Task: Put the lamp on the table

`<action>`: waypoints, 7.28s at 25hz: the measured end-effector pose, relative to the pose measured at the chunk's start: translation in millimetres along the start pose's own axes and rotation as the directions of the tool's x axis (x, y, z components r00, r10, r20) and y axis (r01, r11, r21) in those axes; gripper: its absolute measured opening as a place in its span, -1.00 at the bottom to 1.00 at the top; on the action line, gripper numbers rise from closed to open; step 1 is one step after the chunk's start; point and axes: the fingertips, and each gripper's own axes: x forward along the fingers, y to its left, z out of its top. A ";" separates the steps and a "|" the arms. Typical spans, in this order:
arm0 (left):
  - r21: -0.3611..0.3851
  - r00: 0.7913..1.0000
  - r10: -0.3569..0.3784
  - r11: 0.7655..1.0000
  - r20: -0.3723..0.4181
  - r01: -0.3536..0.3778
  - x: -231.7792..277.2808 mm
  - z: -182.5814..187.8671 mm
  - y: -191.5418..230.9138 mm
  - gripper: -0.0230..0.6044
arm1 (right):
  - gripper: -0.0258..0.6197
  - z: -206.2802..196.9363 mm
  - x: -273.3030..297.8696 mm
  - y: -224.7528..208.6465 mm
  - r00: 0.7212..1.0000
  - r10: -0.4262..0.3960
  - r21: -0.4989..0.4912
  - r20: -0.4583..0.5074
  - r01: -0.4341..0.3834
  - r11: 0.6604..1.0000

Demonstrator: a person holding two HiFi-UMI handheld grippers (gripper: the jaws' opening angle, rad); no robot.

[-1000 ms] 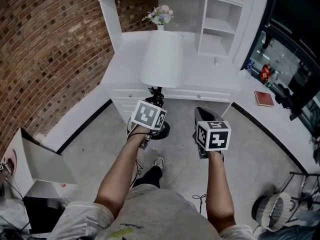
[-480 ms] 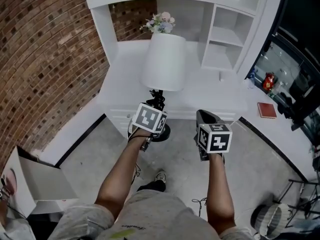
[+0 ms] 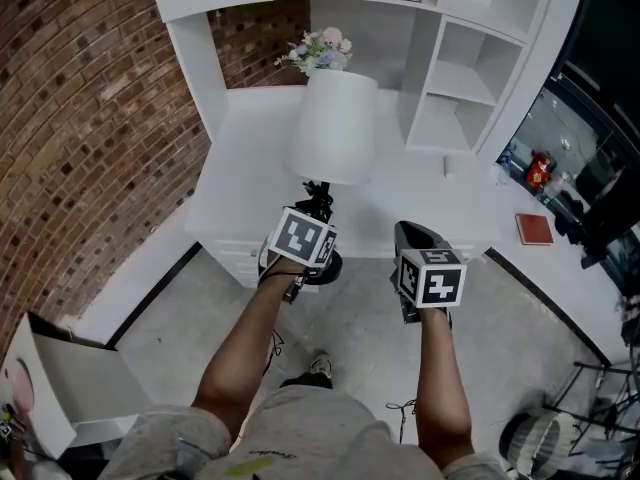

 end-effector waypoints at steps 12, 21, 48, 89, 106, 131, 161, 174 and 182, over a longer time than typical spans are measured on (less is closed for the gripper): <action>0.009 0.999 -0.032 0.999 -0.013 0.032 29.6 21.0 32.6 -0.69 | -0.91 14.0 42.4 -7.5 0.999 -0.022 0.005 -0.026 0.022 1.000; 0.014 0.999 -0.051 0.999 -0.014 0.052 50.8 37.5 53.8 -0.69 | -0.91 24.7 71.3 -17.1 0.999 -0.041 0.003 -0.036 0.041 0.999; 0.015 0.999 0.007 1.000 -0.040 -0.006 102.5 66.5 64.4 -0.69 | -0.91 44.8 126.6 -61.9 0.999 0.039 -0.002 0.009 -0.039 0.999; -0.206 0.964 0.262 0.942 -0.051 -0.267 204.5 202.5 75.3 -0.69 | -0.91 149.5 258.9 -189.6 0.918 0.398 -0.126 -0.002 -0.395 0.910; -0.172 0.971 0.237 0.957 -0.010 -0.235 222.7 214.5 80.7 -0.69 | -0.91 148.1 264.4 -187.7 0.922 0.388 -0.159 -0.021 -0.386 0.909; 0.052 0.998 0.000 0.999 0.062 -0.003 242.0 220.9 85.4 -0.69 | -0.91 121.2 239.0 -180.1 0.992 0.121 -0.023 -0.032 -0.121 0.992; 0.287 0.948 -0.255 0.938 0.193 0.194 280.4 224.8 80.9 -0.69 | -0.91 95.6 234.6 -170.8 0.991 -0.125 0.022 -0.043 0.126 0.992; 0.318 0.927 -0.279 0.928 0.252 0.193 296.3 225.4 91.5 -0.69 | -0.91 75.0 246.3 -169.6 0.986 -0.155 0.055 -0.064 0.158 0.986; 0.345 0.907 -0.290 0.921 0.305 0.179 303.7 227.4 93.0 -0.69 | -0.91 70.2 251.7 -175.6 0.985 -0.163 0.053 -0.063 0.167 0.985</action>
